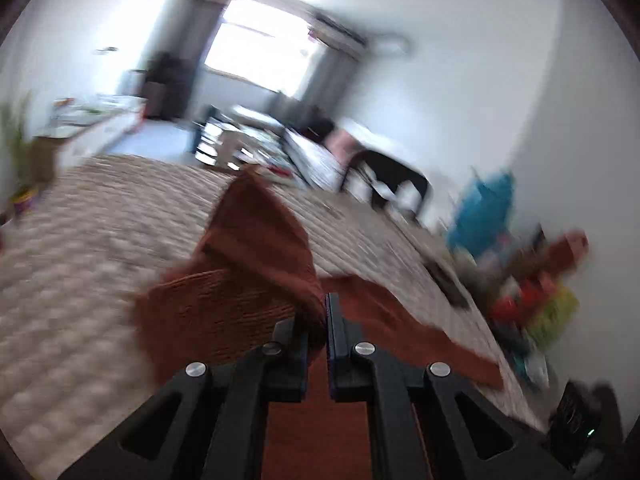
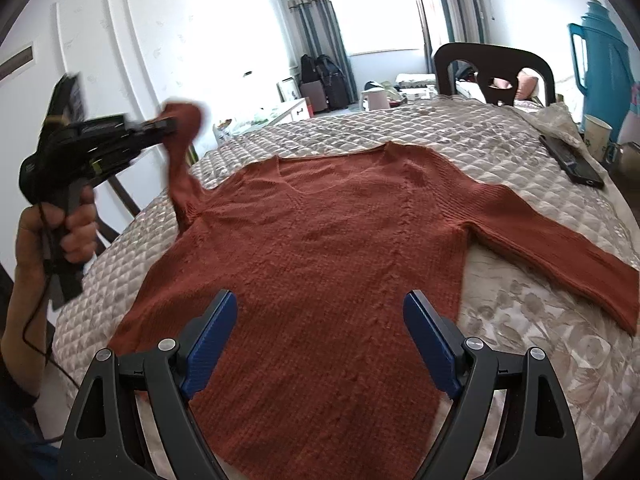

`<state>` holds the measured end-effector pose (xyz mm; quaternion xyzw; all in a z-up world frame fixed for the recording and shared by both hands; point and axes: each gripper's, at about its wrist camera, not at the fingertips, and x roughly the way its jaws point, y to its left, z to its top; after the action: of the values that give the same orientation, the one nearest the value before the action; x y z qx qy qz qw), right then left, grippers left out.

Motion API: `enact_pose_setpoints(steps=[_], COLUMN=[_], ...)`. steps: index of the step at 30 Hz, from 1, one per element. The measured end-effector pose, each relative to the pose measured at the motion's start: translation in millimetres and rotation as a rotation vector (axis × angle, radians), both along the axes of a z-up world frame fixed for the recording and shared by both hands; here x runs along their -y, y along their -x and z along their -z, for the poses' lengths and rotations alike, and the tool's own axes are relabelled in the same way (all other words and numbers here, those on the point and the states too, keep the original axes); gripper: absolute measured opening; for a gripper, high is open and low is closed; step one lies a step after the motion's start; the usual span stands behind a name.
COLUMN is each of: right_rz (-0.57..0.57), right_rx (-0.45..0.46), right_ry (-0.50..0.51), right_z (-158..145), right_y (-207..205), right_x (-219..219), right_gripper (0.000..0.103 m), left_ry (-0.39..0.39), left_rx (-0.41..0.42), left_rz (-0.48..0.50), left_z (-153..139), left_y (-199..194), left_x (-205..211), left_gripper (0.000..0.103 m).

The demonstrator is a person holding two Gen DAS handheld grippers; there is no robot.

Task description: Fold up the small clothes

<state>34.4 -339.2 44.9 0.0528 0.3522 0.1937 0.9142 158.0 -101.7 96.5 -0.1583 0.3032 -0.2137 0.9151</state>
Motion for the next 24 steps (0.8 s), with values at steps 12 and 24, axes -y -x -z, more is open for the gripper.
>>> enact_pose_setpoints(steps=[12,24], right_rz=[0.09,0.07], right_rx=[-0.049,-0.169], right_ry=[-0.087,-0.276], right_z=[4.2,6.9], right_y=[-0.1,-83.2], right_x=[37.6,16.2], right_gripper=[0.085,0.049], left_ry=[-0.002,-0.123], left_rx=[-0.132,-0.182], left_rz=[0.163,-0.124], left_z=[45.0,63.2], left_y=[0.9,-38.4], left_x=[32.9,-66.8], left_gripper=[0.038,0.037])
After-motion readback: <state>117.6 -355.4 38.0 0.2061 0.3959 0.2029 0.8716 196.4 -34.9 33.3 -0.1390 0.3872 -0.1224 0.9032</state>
